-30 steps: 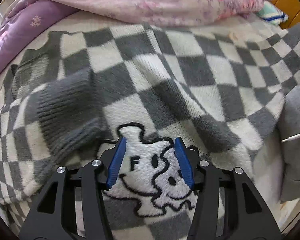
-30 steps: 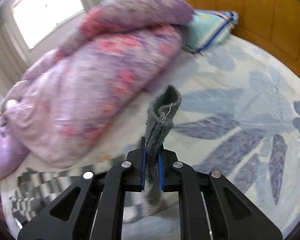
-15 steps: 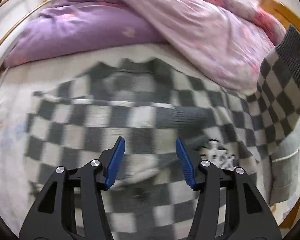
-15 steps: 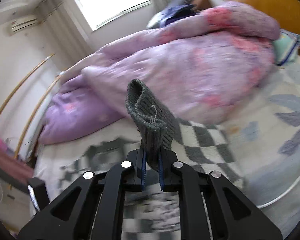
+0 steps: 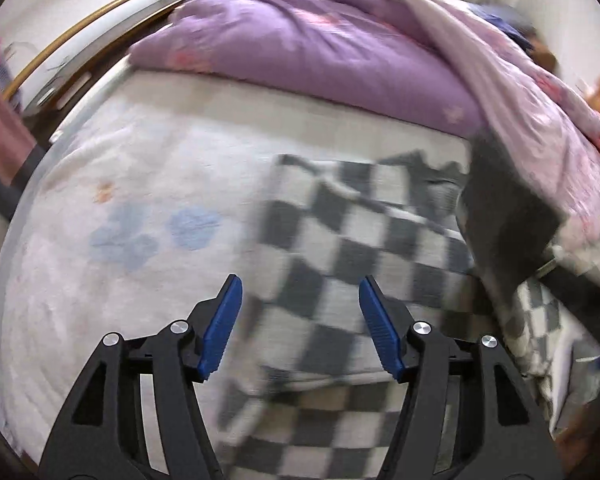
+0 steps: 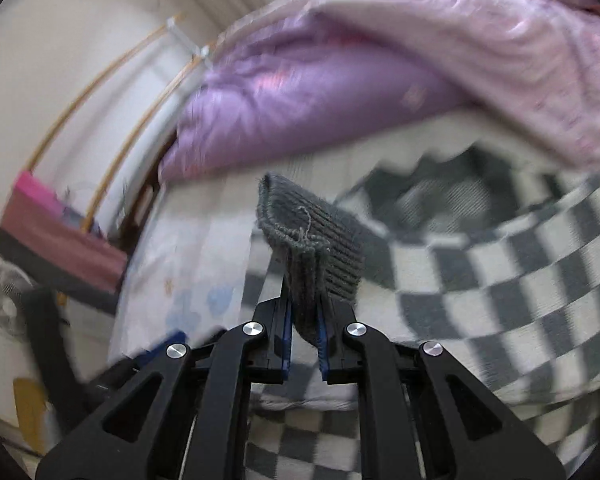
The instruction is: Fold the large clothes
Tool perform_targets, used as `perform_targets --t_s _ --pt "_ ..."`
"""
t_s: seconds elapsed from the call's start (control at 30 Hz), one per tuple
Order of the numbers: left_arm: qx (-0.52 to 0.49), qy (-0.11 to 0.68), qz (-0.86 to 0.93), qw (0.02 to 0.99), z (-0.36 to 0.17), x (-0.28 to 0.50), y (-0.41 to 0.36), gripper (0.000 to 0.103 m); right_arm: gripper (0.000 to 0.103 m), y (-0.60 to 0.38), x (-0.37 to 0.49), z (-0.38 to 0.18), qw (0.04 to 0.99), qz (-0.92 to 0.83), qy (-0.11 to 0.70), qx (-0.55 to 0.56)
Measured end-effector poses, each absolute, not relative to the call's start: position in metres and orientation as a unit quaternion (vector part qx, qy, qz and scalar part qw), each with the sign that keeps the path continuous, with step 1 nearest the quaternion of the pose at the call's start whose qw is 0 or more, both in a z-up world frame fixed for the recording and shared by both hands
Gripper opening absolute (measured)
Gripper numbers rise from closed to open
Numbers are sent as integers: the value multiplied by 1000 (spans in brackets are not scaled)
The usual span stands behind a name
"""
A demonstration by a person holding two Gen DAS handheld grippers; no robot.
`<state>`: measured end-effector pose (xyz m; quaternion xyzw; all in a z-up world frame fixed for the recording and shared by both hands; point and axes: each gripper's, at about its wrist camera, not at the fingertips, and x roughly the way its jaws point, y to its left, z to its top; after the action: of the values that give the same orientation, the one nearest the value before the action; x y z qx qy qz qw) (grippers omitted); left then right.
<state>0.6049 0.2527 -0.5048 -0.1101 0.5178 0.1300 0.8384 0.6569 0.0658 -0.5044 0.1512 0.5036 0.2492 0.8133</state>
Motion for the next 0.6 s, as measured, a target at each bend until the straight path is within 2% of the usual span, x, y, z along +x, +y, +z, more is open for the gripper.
perform_targets --t_s 0.13,0.27,0.33,0.37,0.4,0.5,0.6 --pt "-118 525 151 829 -517 590 288 63 15 110 654 -564 790 231 557 110" --pt "-127 534 157 821 -530 583 300 63 21 118 655 -611 758 210 605 126" --pt "-132 532 154 822 -532 581 296 63 36 116 654 -609 752 224 603 146" --pt "-135 529 152 824 -531 581 294 63 53 115 654 -605 744 238 605 154" --pt "-140 525 147 826 -530 581 291 63 57 114 652 -596 740 255 602 160" --pt "-174 505 128 836 -520 586 285 70 59 100 643 -568 759 244 589 137" --pt "-159 511 120 836 -519 602 265 71 60 63 645 -551 775 242 564 151"
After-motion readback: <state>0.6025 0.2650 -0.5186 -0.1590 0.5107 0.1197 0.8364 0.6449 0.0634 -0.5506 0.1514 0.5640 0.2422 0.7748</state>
